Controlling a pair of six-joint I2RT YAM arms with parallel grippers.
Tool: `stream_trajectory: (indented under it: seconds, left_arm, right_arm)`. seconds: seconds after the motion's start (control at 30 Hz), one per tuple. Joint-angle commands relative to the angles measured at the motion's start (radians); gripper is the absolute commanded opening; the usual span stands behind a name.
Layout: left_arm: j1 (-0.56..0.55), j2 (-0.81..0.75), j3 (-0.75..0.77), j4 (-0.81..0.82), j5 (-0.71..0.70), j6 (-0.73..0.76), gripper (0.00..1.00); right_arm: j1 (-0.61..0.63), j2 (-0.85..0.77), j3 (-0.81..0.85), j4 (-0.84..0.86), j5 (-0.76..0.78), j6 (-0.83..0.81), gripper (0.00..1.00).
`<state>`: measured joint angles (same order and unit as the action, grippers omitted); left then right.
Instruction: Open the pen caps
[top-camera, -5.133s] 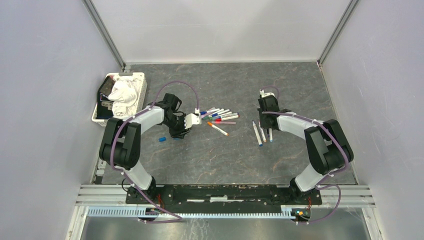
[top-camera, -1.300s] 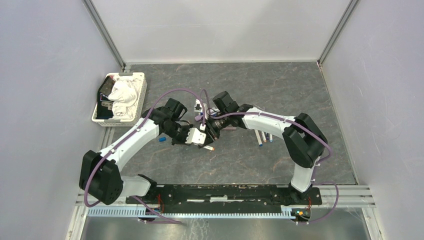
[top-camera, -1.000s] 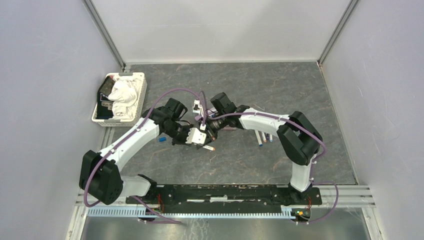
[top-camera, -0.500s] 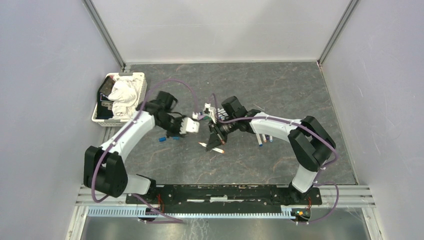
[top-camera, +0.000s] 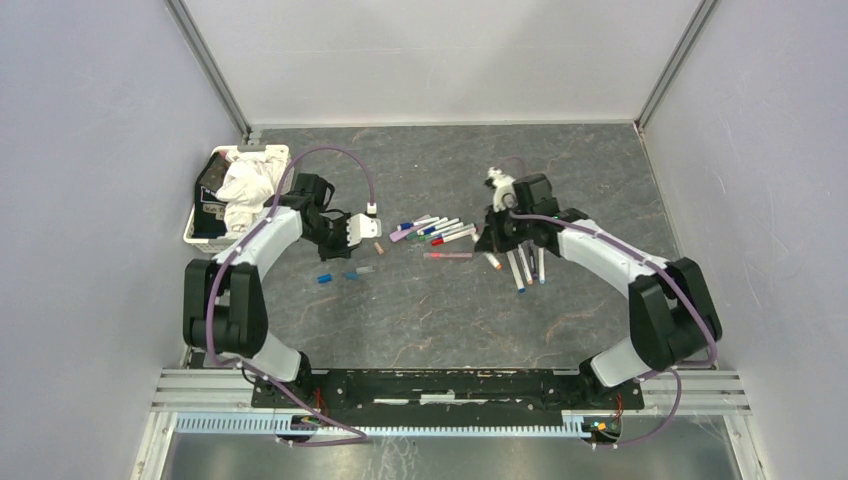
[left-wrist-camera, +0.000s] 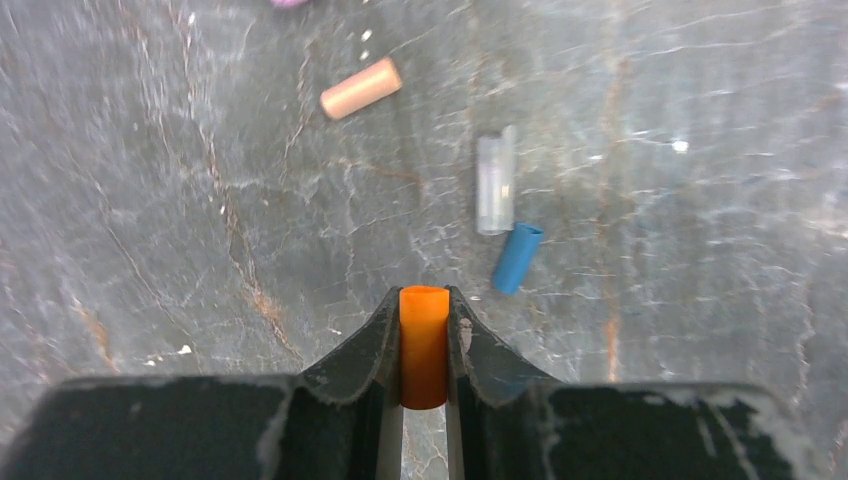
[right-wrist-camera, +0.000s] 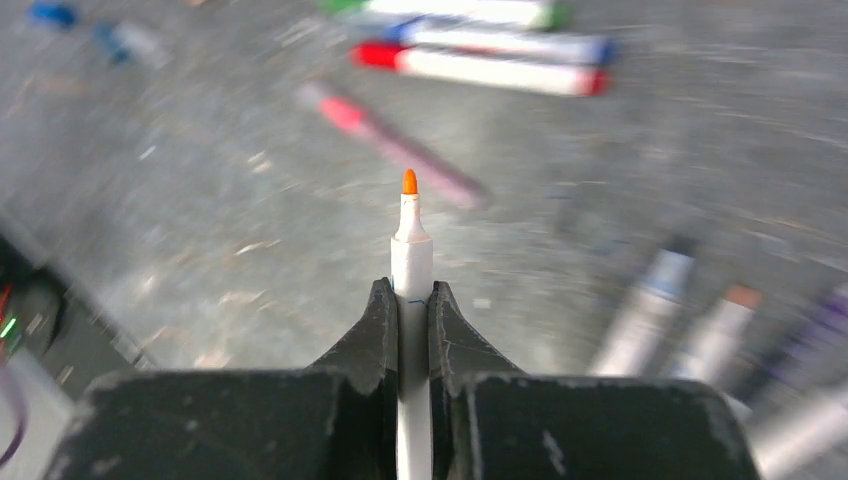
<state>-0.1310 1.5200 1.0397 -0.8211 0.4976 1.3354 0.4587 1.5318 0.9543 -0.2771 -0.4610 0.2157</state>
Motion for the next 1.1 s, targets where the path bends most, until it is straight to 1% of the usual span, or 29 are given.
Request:
stream_trajectory:
  seconds: [0.0, 0.17, 0.23, 0.33, 0.5, 0.6, 0.73, 0.77, 0.8, 0.87, 0.97, 1.0, 1.03, 1.07]
  left_arm:
    - [0.033, 0.084, 0.000, 0.164, -0.044, -0.153, 0.05]
    - [0.037, 0.137, 0.006, 0.195, -0.032, -0.220, 0.21]
    - [0.037, 0.152, -0.005, 0.205, -0.039, -0.221, 0.25]
    - [0.040, 0.182, -0.033, 0.234, -0.075, -0.212, 0.29]
    - [0.051, 0.219, -0.033, 0.233, -0.085, -0.214, 0.35]
    - [0.051, 0.220, -0.024, 0.219, -0.069, -0.213, 0.39]
    - [0.051, 0.202, -0.002, 0.179, -0.045, -0.213, 0.45]
    - [0.051, 0.193, 0.006, 0.168, -0.036, -0.214, 0.46]
    - [0.053, 0.185, 0.016, 0.155, -0.028, -0.214, 0.52]
    - [0.053, 0.173, 0.052, 0.108, -0.011, -0.214, 0.56]
    - [0.053, 0.163, 0.148, -0.007, 0.031, -0.219, 0.60]
    - [0.053, 0.155, 0.184, -0.048, 0.057, -0.224, 0.77]
    - [0.053, 0.149, 0.219, -0.084, 0.070, -0.224, 0.82]
    - [0.053, 0.138, 0.249, -0.118, 0.091, -0.224, 0.85]
  right_arm:
    - [-0.064, -0.069, -0.031, 0.021, 0.362, 0.050, 0.00]
    - [-0.123, -0.053, -0.057, 0.027, 0.528, 0.068, 0.00]
    - [-0.133, -0.035, -0.058, 0.024, 0.582, 0.067, 0.00]
    - [-0.137, -0.004, -0.066, 0.039, 0.614, 0.062, 0.00]
    - [-0.138, 0.044, -0.077, 0.067, 0.598, 0.056, 0.00]
    - [-0.136, 0.066, -0.080, 0.079, 0.577, 0.059, 0.00]
    - [-0.135, 0.076, -0.084, 0.082, 0.587, 0.055, 0.00]
    - [-0.136, 0.077, -0.085, 0.081, 0.591, 0.051, 0.02]
    - [-0.136, 0.077, -0.086, 0.080, 0.595, 0.050, 0.04]
    - [-0.135, 0.080, -0.090, 0.079, 0.595, 0.048, 0.13]
    - [-0.135, 0.078, -0.102, 0.085, 0.590, 0.047, 0.23]
    - [-0.136, 0.076, -0.107, 0.086, 0.590, 0.047, 0.27]
    - [-0.136, 0.075, -0.110, 0.087, 0.591, 0.047, 0.30]
    - [-0.136, 0.071, -0.112, 0.085, 0.594, 0.047, 0.32]
